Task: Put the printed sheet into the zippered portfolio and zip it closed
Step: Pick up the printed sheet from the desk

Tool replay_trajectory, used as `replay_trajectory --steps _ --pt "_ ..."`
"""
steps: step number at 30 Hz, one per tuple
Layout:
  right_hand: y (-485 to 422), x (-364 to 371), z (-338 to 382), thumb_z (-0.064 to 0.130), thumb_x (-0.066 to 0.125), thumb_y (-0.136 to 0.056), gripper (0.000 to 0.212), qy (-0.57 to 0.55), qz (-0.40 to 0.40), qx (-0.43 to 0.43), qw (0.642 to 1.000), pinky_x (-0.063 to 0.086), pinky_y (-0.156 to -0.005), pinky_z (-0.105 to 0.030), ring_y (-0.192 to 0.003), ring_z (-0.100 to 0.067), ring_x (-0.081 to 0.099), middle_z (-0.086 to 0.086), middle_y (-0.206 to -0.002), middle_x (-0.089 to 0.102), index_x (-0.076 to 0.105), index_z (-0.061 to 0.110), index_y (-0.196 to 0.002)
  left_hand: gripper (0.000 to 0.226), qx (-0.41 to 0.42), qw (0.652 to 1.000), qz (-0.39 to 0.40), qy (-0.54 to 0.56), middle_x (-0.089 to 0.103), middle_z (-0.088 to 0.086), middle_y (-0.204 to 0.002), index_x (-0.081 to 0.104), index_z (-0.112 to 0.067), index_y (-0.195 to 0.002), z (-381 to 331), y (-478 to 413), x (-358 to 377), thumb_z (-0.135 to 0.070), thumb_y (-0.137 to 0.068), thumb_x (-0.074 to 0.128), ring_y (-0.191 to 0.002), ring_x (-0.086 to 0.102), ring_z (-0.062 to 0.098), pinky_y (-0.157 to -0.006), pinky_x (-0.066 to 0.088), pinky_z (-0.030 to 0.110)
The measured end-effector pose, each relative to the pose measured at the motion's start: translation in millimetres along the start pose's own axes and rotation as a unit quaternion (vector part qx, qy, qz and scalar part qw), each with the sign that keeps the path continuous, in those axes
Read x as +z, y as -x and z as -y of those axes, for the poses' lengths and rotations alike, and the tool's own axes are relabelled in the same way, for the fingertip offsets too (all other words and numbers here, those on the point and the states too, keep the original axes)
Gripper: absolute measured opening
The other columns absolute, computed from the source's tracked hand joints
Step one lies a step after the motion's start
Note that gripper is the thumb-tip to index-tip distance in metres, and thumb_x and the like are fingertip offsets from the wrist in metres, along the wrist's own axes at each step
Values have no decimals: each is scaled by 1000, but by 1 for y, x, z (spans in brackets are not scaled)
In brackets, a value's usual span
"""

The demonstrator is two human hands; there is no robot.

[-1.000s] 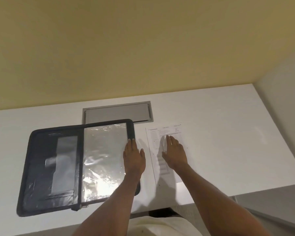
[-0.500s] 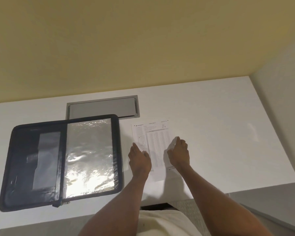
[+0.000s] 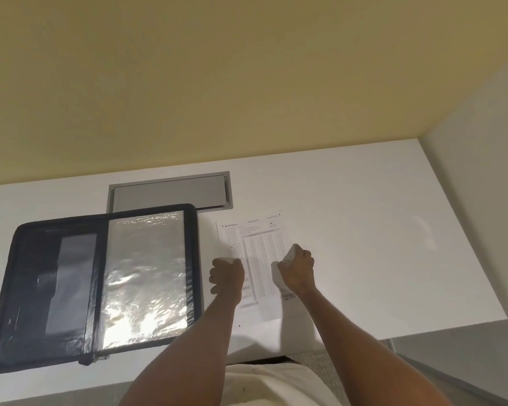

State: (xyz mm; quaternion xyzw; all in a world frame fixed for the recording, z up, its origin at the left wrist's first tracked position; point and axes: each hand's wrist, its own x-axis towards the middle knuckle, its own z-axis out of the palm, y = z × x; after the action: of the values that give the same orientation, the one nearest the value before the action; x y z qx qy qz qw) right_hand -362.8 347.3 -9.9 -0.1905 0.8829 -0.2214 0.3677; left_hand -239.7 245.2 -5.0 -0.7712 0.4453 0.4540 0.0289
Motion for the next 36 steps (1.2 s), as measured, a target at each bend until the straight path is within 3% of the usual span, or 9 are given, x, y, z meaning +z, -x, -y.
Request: replay_trajectory --steps 3,7,11,15,17,20,25,28,36 --pt "-1 -3 -3 18 65 -88 49 -13 -1 -7 1000 40 -97 -41 -123 -37 43 -17 -129 47 47 4 -131 36 31 998 26 43 60 20 -127 52 1 -129 10 -8 -5 -20 -99 58 -117 59 36 -104 50 53" --pt "0 -5 -4 15 64 -89 47 -27 1 -9 1000 38 -98 -38 -125 -35 44 -16 -131 48 49 3 -131 20 88 985 57 136 67 16 -107 63 -1 -112 25 -14 -15 -7 -102 46 -95 60 28 -78 50 33" --pt "1 -7 -7 15 67 -89 55 -16 11 -15 1000 39 -106 -39 -129 -33 45 -15 -135 48 47 5 -139 27 71 966 100 225 71 17 -116 67 -6 -123 31 -19 -27 1 -100 55 -98 64 33 -85 52 43" --pt "-4 -14 -9 7 70 -78 24 -45 4 -32 998 35 -73 -34 -87 -23 40 -8 -93 41 51 16 -89 24 71 948 158 267 74 15 -107 69 -7 -120 35 -26 -46 1 -99 62 -91 68 34 -85 57 46" --pt "-3 -19 -10 7 76 -78 35 -118 5 -22 993 39 -75 -34 -85 -21 44 -7 -93 45 60 5 -109 23 76 941 189 270 75 12 -111 69 -9 -120 36 -30 -58 -3 -99 63 -100 71 36 -91 58 48" --pt "-2 -31 -10 13 81 -84 72 -242 53 -7 969 46 -108 -38 -115 -25 57 -9 -125 57 44 7 -146 22 98 922 254 276 75 14 -117 72 -9 -119 38 -36 -79 -7 -99 64 -110 70 40 -98 56 53" --pt "0 -52 6 17 74 -94 47 -372 230 -55 898 43 -109 -43 -125 -24 62 -14 -136 67 59 11 -138 31 124 894 320 288 70 17 -129 67 -8 -129 37 -43 -106 -9 -99 63 -117 66 40 -105 51 56" --pt "2 -55 14 16 69 -97 44 -407 304 -59 859 42 -115 -46 -132 -27 60 -11 -140 64 58 7 -139 31 151 884 344 280 69 16 -131 69 -11 -128 34 -42 -118 -11 -98 63 -113 69 36 -95 58 48" --pt "14 -60 34 15 68 -97 40 -385 286 -93 873 51 -108 -40 -128 -24 64 -9 -137 67 62 7 -136 37 183 867 395 241 66 12 -137 62 -18 -136 11 -25 -131 -20 -100 65 -124 63 37 -96 58 47"
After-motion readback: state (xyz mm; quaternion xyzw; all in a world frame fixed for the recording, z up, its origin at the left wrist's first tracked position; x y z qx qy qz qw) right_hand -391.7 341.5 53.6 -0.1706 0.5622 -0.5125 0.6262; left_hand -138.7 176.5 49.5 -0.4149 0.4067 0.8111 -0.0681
